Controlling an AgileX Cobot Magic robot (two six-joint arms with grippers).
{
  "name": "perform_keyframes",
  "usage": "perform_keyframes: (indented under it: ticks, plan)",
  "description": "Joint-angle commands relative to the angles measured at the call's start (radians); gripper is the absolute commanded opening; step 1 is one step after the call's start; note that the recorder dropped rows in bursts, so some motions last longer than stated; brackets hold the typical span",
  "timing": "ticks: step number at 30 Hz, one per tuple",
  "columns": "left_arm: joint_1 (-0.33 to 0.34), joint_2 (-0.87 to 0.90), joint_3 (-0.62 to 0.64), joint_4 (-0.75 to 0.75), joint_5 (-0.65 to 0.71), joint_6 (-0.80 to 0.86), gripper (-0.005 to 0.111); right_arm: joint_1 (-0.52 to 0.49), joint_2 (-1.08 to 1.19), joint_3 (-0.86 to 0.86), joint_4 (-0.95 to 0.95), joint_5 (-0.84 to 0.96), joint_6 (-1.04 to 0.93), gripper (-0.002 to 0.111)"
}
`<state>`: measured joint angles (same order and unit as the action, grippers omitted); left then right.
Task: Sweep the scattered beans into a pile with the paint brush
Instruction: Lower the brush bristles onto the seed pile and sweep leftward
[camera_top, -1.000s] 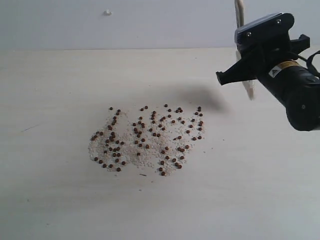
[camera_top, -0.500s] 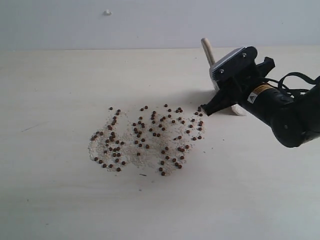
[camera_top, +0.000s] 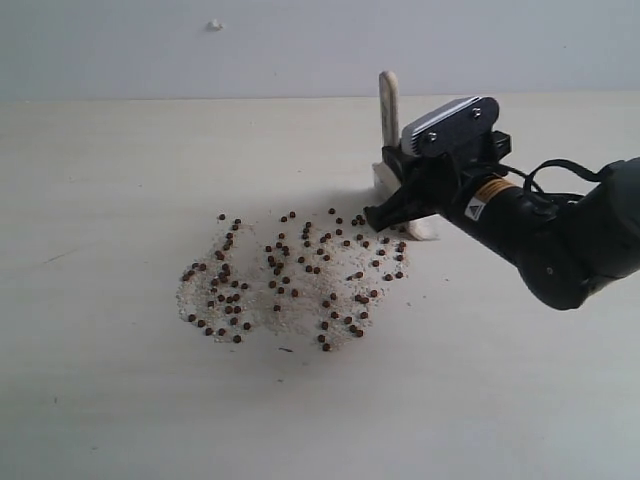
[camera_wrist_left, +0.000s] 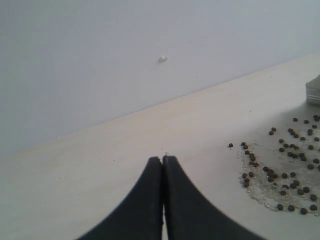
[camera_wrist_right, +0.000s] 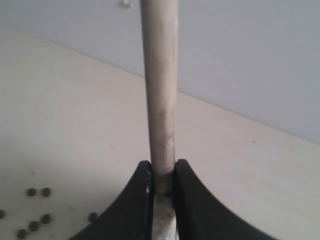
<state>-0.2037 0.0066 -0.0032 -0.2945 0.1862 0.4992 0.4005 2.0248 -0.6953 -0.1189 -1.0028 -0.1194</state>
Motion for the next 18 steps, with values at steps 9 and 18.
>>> perform_keyframes:
  ticks: [9, 18]
  plan:
    - [-0.003, -0.005, 0.003, 0.005, 0.0, 0.002, 0.0, 0.215, -0.027, -0.027, 0.04, 0.083, 0.097, 0.0]
    - [-0.003, -0.005, 0.003, 0.005, 0.0, 0.002, 0.0, 0.262, -0.188, -0.071, 0.078, 0.237, -0.031, 0.0]
